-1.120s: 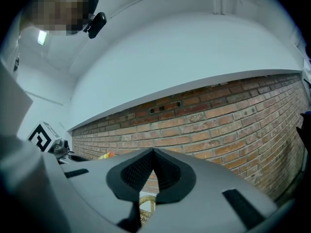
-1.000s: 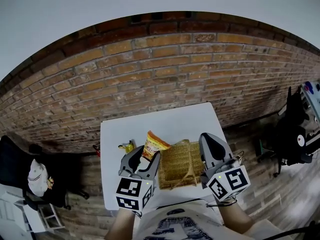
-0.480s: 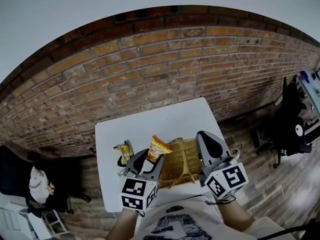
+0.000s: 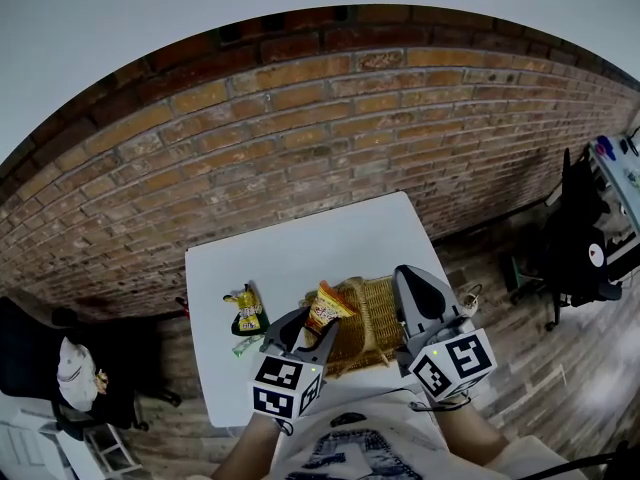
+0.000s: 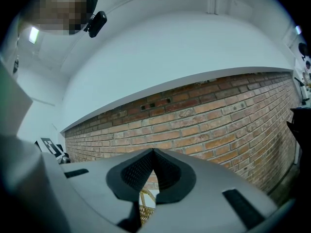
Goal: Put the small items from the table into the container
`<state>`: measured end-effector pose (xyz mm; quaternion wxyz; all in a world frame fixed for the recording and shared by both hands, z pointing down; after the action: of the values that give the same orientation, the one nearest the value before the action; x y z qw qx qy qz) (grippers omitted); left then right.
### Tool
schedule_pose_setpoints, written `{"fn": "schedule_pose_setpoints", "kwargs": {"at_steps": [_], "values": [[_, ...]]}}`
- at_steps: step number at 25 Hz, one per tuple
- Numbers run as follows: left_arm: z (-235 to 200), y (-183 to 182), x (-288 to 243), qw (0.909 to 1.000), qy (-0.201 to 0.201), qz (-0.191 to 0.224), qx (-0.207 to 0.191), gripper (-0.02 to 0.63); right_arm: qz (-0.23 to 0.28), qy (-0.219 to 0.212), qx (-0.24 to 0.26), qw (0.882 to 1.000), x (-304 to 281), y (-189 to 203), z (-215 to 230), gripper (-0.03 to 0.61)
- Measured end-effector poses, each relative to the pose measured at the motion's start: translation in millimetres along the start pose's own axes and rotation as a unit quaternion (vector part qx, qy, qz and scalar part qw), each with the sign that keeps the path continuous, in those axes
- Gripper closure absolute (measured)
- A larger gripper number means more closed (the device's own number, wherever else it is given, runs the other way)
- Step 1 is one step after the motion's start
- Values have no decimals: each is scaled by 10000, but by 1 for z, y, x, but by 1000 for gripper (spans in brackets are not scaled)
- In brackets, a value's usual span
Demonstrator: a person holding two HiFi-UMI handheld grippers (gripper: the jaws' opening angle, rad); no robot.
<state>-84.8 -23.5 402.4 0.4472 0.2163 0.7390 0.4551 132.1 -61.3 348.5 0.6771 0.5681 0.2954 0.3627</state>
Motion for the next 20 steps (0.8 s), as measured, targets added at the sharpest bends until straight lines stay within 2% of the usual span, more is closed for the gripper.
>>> {"fn": "schedule_pose_setpoints", "kwargs": {"at_steps": [16,20], "values": [[3,5,-23,9991,396,-179,7,377,-16,178,-25,9998,2,0,7,560],[4,6,-26,9985,523,-113,74,376,-22,223,-28,9997,4,1,8,560]]}}
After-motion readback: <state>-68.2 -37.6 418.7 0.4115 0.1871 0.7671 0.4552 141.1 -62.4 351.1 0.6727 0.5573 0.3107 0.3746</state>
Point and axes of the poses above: the fingertips, and each gripper's own axes: x backward along the fingers, z to its right, y out of its underside, the point moved 10 cm from there along x, backward along the fingers
